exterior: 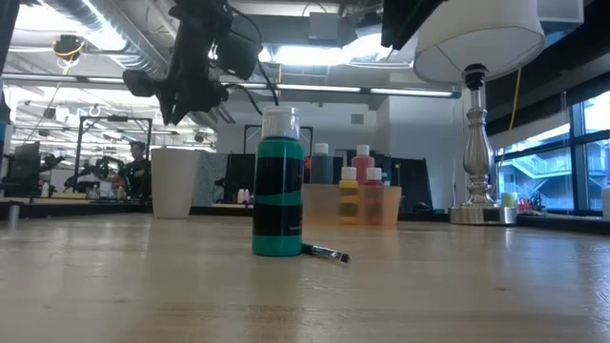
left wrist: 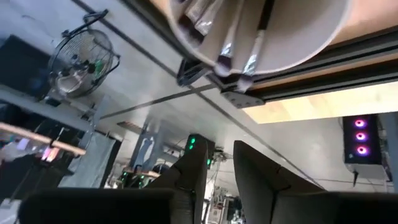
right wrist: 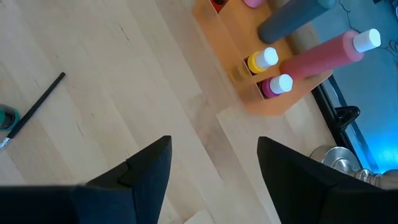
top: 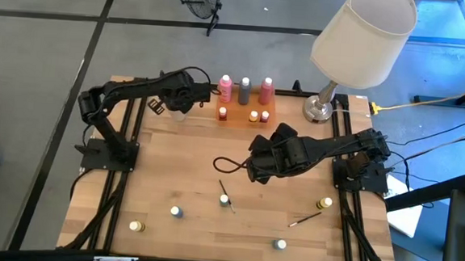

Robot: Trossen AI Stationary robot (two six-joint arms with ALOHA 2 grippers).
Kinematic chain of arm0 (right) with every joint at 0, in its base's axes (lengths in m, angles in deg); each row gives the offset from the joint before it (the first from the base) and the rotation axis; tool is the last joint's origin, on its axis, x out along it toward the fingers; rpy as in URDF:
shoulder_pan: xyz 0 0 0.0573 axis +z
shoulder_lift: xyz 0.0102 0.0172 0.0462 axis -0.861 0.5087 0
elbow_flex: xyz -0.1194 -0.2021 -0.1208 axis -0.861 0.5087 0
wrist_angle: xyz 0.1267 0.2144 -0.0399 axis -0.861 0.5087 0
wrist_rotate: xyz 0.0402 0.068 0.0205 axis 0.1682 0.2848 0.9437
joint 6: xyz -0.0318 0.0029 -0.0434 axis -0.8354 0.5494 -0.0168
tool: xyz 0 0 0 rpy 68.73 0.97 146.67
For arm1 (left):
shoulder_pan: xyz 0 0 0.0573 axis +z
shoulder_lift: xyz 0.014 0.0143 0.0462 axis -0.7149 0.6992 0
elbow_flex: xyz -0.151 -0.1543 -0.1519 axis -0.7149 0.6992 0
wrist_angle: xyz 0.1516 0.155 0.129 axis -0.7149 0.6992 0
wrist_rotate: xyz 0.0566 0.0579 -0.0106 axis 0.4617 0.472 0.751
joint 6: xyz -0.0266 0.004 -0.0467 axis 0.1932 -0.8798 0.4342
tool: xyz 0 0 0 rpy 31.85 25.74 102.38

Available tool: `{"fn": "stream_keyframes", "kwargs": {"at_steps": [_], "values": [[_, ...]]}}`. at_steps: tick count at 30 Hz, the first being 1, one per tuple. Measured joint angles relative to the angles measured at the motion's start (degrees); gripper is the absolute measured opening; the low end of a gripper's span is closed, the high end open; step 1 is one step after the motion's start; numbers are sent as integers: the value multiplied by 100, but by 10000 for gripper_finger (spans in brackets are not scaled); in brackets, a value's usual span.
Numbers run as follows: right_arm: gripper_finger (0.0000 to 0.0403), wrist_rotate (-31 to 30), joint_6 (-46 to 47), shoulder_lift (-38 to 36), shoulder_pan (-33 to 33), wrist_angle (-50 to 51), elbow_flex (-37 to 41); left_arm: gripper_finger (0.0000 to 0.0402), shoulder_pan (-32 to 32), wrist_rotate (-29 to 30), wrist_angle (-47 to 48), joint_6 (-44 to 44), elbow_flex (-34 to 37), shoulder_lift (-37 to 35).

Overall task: Pick & Place Paint Supplies
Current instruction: Put the green paint bottle into the orange bin

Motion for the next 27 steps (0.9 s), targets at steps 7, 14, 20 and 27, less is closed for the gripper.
{"fn": "stream_keyframes", "kwargs": {"at_steps": [7,14,20,27], "values": [[240,3,2,0,0,-11,0,75,-373,-185,71,201,-362,-376],[240,64,15,0,0,-9,0,75,-905,-1296,452,1372,-576,-1197],[240,205,20,0,0,-72,0,75,-1532,-2453,378,2398,-580,-1981],[240,458,20,0,40,-303,0,102,-2065,-3925,353,3151,-580,-2605]]}}
